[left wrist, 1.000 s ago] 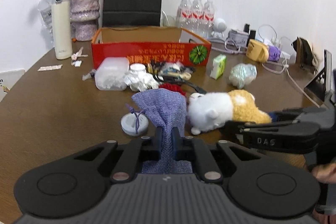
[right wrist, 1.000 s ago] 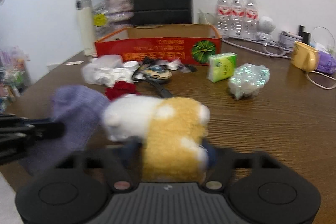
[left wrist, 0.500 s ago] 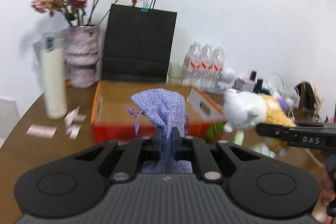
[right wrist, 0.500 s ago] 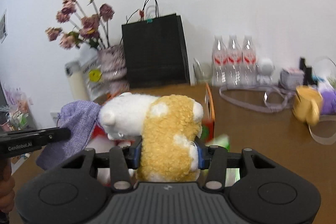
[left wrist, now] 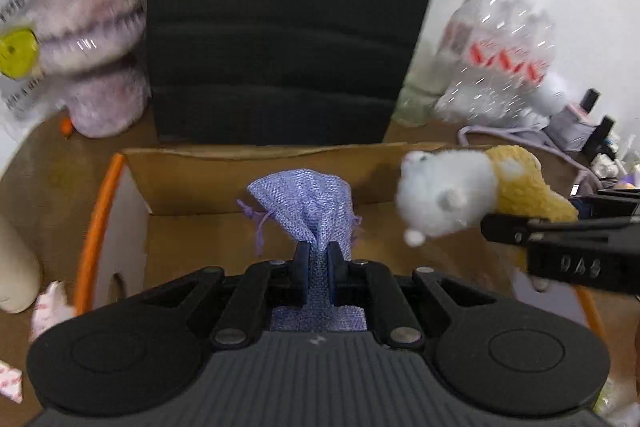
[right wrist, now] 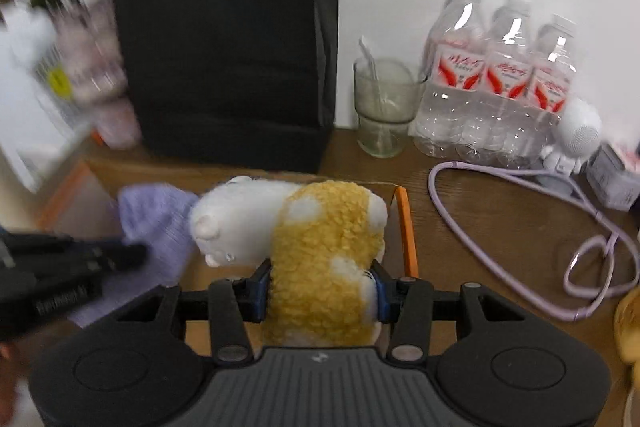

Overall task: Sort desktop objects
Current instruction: 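Carry the pouch and plush toy into the orange box and open both tools, then withdraw both open tools from the box back over the table, then grasp the round white tin with the left tool while the right tool grasps the red rose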

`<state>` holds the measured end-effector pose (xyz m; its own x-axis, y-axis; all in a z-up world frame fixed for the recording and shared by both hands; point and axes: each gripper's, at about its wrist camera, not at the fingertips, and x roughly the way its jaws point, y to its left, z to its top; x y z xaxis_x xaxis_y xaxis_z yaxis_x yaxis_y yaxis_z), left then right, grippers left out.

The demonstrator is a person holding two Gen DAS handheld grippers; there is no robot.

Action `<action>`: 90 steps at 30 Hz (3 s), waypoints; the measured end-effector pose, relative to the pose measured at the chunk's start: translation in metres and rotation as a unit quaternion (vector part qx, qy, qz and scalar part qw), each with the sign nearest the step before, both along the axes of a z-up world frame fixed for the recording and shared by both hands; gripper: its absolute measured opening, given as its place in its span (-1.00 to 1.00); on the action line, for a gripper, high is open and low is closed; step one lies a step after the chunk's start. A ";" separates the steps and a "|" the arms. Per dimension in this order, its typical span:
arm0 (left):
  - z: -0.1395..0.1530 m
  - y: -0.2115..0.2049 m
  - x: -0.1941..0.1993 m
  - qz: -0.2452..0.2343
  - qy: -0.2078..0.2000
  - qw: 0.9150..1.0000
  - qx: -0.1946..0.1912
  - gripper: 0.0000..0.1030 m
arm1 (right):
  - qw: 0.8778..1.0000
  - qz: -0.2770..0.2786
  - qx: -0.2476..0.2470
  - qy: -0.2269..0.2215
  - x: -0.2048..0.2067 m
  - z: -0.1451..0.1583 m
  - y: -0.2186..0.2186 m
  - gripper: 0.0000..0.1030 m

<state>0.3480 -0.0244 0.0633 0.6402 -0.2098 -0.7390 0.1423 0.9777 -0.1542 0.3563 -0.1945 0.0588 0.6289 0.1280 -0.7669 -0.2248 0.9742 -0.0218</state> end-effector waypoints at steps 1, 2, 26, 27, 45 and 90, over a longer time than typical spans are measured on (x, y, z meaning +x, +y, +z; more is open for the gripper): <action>-0.005 0.001 0.008 -0.004 0.014 1.000 -0.008 -0.82 | 1.000 0.002 -0.009 0.015 0.010 -0.008 0.004 -0.10; -0.008 -0.001 0.012 -0.005 0.020 1.000 -0.011 -0.81 | 1.000 0.003 -0.004 0.030 0.017 -0.016 0.004 -0.10; 0.072 0.026 -0.032 0.023 -0.058 0.997 0.044 0.64 | 0.998 -0.011 0.049 0.042 -0.003 0.049 -0.021 0.55; 0.074 0.027 -0.039 0.025 -0.052 0.997 0.047 0.67 | 0.997 -0.008 0.053 0.048 -0.009 0.051 -0.021 0.55; 0.069 0.048 -0.201 0.094 -0.217 0.971 0.022 1.00 | 0.993 0.016 0.076 -0.088 -0.159 0.073 -0.027 0.82; -0.057 0.030 -0.413 0.018 -0.109 0.991 0.072 0.52 | 0.987 0.069 0.117 -0.088 -0.437 -0.066 -0.028 0.60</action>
